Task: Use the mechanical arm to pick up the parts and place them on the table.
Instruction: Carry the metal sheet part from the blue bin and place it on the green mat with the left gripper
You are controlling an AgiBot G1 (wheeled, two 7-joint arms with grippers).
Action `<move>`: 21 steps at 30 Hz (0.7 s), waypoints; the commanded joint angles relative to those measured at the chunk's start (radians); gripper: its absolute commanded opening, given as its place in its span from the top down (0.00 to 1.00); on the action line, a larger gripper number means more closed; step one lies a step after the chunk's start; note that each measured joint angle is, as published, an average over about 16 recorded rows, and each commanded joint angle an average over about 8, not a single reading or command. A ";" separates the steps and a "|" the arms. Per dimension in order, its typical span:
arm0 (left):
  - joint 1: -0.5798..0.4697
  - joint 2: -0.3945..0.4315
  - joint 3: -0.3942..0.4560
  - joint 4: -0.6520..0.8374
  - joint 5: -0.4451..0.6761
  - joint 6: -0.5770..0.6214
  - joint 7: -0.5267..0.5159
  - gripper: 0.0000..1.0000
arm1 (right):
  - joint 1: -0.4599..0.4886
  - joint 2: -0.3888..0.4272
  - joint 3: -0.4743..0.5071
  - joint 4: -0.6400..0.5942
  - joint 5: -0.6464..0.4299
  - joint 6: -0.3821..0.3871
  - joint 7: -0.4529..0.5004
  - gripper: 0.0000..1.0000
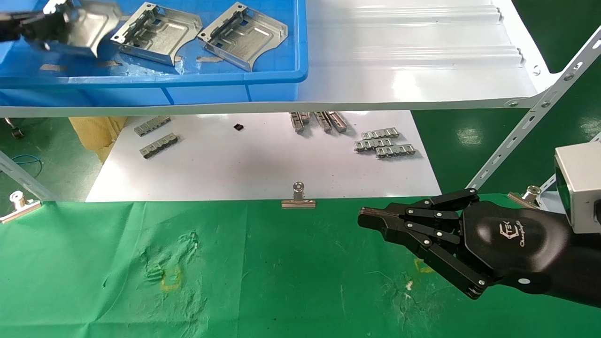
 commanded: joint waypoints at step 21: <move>0.106 -0.086 -0.179 -0.180 -0.451 0.392 0.364 1.00 | 0.000 0.000 0.000 0.000 0.000 0.000 0.000 1.00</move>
